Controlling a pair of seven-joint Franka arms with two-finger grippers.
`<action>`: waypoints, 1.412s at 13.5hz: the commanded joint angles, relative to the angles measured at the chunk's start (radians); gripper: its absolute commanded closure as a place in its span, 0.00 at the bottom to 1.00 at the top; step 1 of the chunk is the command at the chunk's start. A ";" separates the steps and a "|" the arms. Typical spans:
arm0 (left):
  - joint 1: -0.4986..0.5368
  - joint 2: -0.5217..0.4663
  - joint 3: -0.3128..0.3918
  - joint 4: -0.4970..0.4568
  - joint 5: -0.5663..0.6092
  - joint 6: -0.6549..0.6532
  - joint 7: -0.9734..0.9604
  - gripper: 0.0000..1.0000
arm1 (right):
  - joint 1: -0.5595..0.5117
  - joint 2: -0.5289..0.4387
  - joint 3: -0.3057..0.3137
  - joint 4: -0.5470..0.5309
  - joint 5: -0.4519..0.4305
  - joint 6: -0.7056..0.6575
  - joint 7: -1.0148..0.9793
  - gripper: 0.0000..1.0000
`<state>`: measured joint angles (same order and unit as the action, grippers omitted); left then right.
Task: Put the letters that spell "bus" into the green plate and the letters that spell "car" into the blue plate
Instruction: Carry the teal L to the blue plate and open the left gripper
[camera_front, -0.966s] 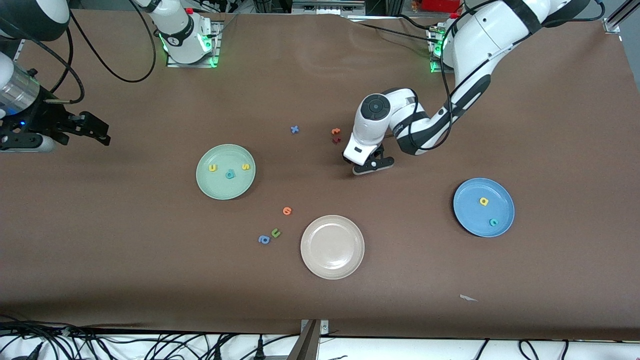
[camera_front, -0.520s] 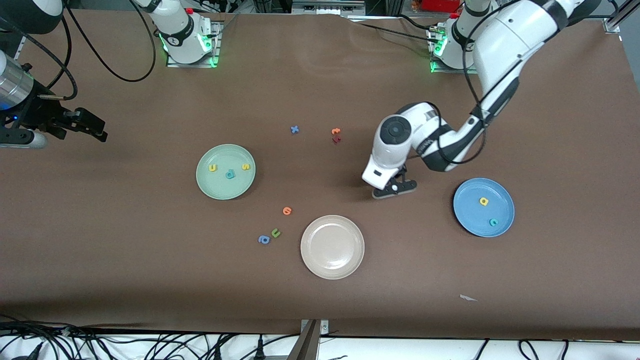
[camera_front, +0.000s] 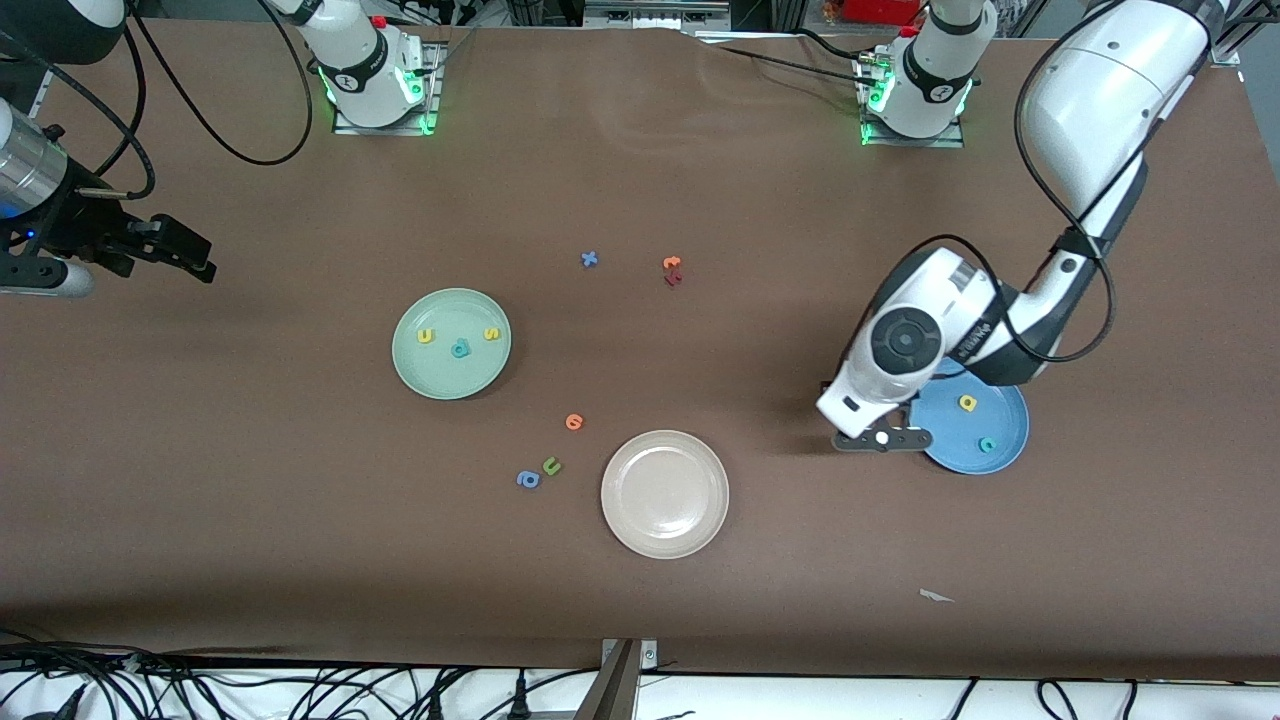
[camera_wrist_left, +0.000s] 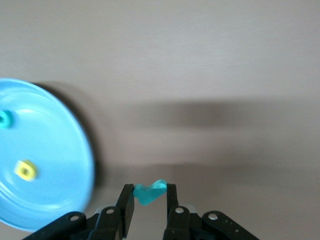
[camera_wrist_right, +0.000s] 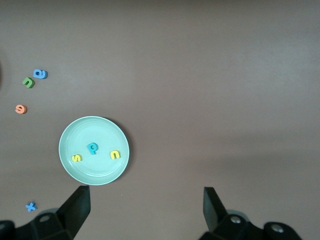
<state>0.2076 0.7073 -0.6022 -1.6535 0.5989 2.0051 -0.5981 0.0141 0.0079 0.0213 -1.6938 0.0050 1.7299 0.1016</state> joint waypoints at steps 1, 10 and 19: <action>-0.008 0.008 0.080 0.040 -0.013 -0.022 0.171 0.81 | -0.017 0.011 0.011 0.029 0.020 -0.024 0.003 0.00; 0.007 0.015 0.205 0.087 -0.028 -0.032 0.515 0.00 | -0.013 0.030 0.015 0.040 0.016 -0.032 0.001 0.00; 0.049 -0.043 0.200 0.121 -0.102 -0.043 0.509 0.00 | -0.011 0.030 0.015 0.042 0.015 -0.030 0.003 0.00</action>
<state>0.2515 0.6953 -0.3985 -1.5349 0.5292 1.9893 -0.1175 0.0131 0.0269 0.0263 -1.6829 0.0050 1.7230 0.1016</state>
